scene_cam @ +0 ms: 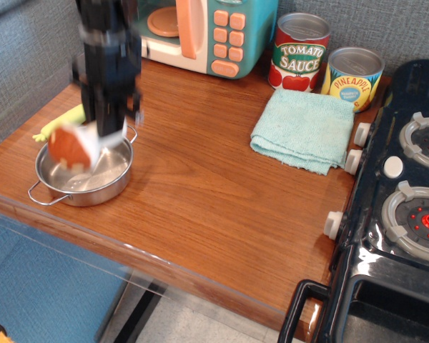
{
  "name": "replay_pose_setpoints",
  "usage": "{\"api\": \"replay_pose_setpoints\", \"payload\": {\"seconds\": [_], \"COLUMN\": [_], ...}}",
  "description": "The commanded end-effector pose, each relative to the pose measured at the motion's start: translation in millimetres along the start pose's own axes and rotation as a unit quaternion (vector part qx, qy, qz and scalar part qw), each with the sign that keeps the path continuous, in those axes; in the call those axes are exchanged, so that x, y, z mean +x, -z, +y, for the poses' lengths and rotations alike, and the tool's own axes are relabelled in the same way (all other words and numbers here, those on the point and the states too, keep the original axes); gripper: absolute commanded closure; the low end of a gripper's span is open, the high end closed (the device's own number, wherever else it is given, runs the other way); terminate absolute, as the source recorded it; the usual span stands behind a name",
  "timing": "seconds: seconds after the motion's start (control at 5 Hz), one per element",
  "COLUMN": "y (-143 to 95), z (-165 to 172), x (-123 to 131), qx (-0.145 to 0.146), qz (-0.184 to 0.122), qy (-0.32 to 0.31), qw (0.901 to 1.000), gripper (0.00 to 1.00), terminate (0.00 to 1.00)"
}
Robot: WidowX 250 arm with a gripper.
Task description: Place the white item between the pot and the microwave
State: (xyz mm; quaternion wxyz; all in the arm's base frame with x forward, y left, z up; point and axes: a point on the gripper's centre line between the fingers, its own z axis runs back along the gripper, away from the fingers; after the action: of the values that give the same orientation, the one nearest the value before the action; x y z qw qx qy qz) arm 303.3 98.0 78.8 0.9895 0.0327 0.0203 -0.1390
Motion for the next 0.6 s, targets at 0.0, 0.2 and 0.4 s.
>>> {"api": "replay_pose_setpoints", "payload": {"seconds": [0.0, 0.2, 0.4], "y": [-36, -22, -7], "z": [10, 24, 46], "x": [58, 86, 95], "qx": [0.029, 0.039, 0.048], "qz": [-0.033, -0.014, 0.005], "qy": [-0.029, -0.036, -0.064], "qw": [0.9986, 0.9985, 0.9968], "gripper": [1.0, 1.0, 1.0], "terminate": [0.0, 0.0, 0.0]}}
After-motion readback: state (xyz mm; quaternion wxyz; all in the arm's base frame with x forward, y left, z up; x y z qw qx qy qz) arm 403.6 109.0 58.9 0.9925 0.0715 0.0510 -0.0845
